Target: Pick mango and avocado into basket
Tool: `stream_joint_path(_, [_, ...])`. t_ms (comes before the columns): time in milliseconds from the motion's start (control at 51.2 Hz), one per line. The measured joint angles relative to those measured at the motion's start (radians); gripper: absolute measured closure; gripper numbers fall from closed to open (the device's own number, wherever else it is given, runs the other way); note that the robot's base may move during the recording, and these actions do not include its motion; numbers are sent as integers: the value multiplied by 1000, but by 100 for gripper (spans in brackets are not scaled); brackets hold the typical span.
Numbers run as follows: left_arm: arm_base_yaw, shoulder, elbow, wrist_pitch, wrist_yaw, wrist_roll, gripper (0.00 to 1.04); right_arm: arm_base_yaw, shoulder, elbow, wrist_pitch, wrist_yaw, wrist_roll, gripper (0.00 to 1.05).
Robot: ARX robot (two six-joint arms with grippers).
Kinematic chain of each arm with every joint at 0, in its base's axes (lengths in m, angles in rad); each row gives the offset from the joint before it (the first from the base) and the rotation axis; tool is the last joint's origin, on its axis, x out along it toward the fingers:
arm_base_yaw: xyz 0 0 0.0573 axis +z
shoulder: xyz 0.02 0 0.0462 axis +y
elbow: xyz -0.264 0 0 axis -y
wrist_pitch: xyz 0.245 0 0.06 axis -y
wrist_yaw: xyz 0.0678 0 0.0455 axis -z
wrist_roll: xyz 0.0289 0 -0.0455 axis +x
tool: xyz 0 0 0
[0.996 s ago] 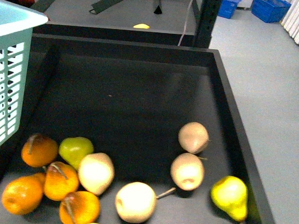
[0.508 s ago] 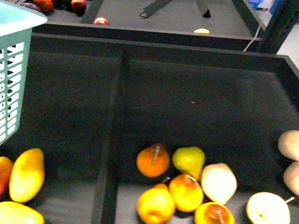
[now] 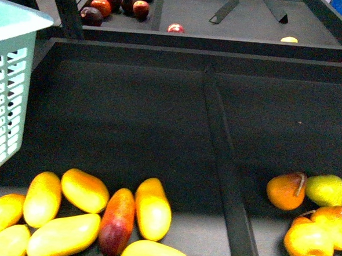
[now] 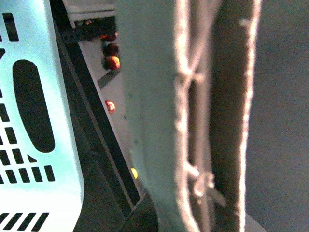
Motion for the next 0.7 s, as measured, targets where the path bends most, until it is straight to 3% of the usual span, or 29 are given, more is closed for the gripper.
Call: stream_joint_path(703, [0,3,1,1,1,0,97,0,0,0,0,1,0,8])
